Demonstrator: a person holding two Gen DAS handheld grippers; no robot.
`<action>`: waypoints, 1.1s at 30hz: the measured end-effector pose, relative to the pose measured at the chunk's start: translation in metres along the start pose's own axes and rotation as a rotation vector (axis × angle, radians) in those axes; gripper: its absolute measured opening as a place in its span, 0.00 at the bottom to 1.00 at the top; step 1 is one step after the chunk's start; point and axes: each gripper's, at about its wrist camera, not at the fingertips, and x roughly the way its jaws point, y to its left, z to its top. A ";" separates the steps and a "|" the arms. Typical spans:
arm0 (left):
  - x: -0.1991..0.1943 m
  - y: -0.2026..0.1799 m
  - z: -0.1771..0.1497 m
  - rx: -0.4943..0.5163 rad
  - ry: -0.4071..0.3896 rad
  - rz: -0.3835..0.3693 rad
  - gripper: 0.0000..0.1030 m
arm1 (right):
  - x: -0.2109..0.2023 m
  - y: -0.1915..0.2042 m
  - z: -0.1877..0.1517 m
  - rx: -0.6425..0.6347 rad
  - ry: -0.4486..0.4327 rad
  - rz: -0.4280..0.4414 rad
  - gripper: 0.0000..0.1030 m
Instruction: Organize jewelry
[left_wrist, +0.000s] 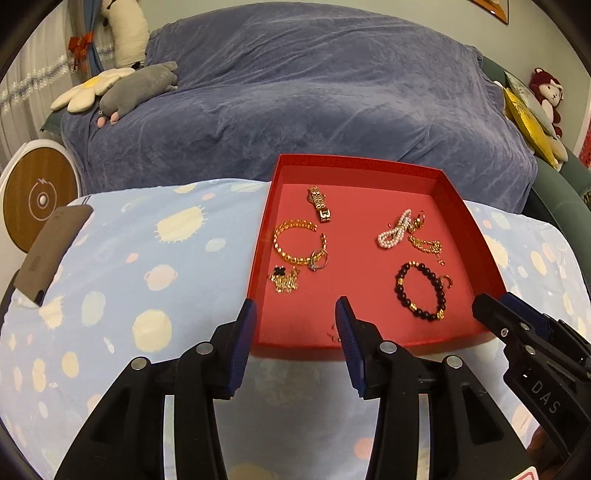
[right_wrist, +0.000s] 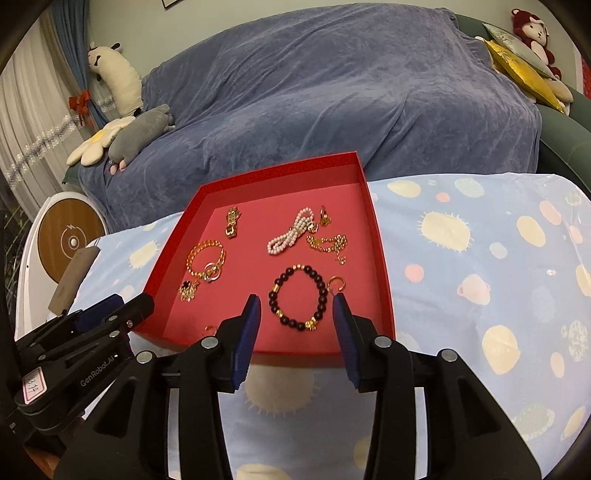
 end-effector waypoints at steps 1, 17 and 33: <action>-0.004 0.001 -0.005 -0.001 -0.002 0.000 0.42 | -0.004 0.001 -0.004 -0.005 0.005 -0.001 0.39; -0.061 0.001 -0.063 0.005 -0.045 0.048 0.81 | -0.063 0.015 -0.057 -0.077 -0.042 -0.055 0.76; -0.078 -0.001 -0.083 0.020 -0.048 0.057 0.81 | -0.086 0.006 -0.073 -0.051 -0.080 -0.098 0.91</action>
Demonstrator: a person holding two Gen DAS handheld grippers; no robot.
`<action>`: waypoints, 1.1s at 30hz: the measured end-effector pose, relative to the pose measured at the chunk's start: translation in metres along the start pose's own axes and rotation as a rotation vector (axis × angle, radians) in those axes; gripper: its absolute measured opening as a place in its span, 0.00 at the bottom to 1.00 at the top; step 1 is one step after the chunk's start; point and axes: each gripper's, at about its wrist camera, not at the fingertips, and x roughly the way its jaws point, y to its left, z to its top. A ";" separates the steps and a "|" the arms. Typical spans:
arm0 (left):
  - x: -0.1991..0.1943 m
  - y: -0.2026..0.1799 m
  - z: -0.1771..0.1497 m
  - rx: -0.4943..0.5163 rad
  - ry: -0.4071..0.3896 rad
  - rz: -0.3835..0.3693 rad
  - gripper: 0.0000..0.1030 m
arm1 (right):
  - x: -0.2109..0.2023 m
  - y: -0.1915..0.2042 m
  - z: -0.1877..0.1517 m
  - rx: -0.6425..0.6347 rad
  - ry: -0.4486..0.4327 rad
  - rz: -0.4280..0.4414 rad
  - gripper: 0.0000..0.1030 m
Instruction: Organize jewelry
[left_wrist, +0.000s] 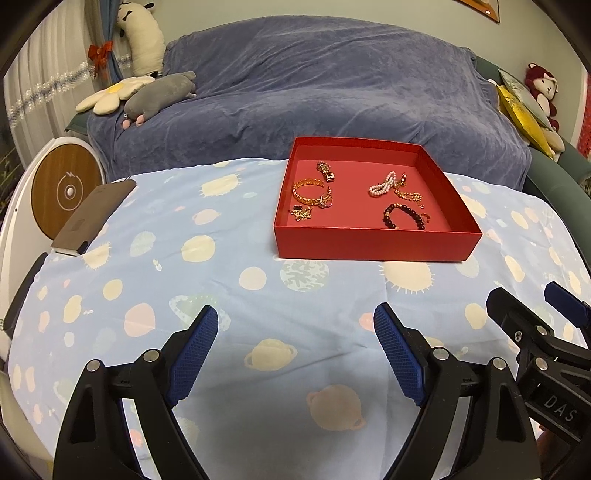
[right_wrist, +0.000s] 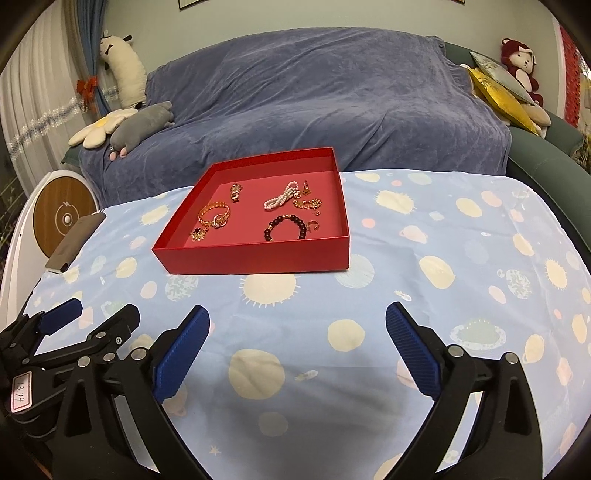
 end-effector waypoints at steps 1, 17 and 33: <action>-0.001 0.000 0.001 0.003 -0.004 0.003 0.81 | -0.001 0.000 0.000 -0.003 -0.004 -0.001 0.92; 0.000 0.008 -0.002 -0.010 -0.012 0.014 0.81 | 0.003 0.011 -0.003 -0.042 -0.010 -0.012 0.92; 0.000 0.004 -0.002 -0.010 -0.020 0.023 0.81 | 0.000 0.009 -0.004 -0.047 -0.027 -0.020 0.94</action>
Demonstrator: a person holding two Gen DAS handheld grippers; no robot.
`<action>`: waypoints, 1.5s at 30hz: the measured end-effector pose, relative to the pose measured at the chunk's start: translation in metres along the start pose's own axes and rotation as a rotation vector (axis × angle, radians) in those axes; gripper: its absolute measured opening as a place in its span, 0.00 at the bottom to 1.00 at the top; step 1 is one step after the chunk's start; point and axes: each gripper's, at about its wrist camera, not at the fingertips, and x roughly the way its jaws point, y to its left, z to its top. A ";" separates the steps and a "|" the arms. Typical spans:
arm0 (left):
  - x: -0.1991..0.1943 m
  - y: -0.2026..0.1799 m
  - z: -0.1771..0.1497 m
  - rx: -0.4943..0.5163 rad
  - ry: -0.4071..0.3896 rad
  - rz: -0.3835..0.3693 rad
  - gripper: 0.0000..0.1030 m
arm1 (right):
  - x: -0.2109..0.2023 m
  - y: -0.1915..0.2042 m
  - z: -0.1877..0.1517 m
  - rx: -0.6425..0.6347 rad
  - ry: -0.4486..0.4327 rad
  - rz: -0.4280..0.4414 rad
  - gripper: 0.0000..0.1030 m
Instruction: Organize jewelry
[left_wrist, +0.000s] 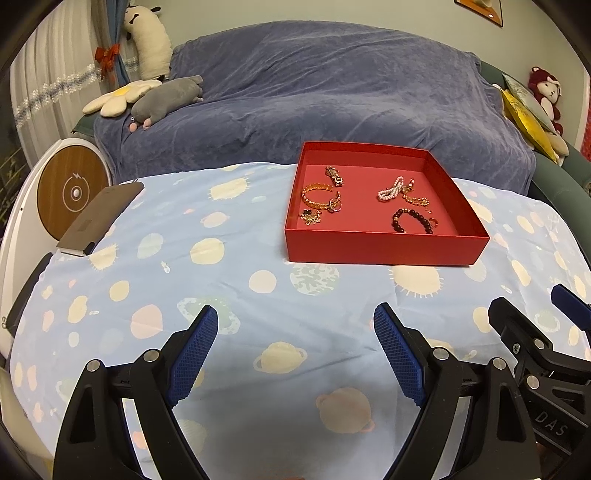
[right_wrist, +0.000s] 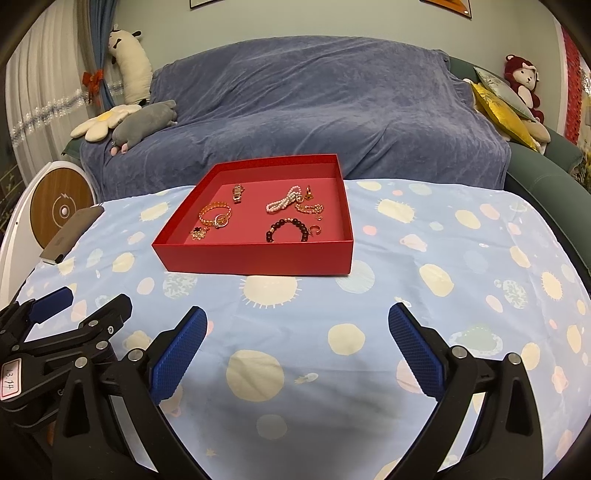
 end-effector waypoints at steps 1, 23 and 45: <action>0.000 -0.001 0.000 0.001 0.000 -0.001 0.81 | -0.001 -0.001 0.000 0.000 -0.001 -0.001 0.94; 0.004 -0.004 -0.001 -0.016 0.009 -0.054 0.81 | -0.005 -0.009 -0.002 0.010 -0.007 -0.007 0.94; -0.001 -0.007 0.001 0.024 -0.044 0.012 0.81 | -0.004 -0.005 -0.002 0.009 -0.007 -0.006 0.95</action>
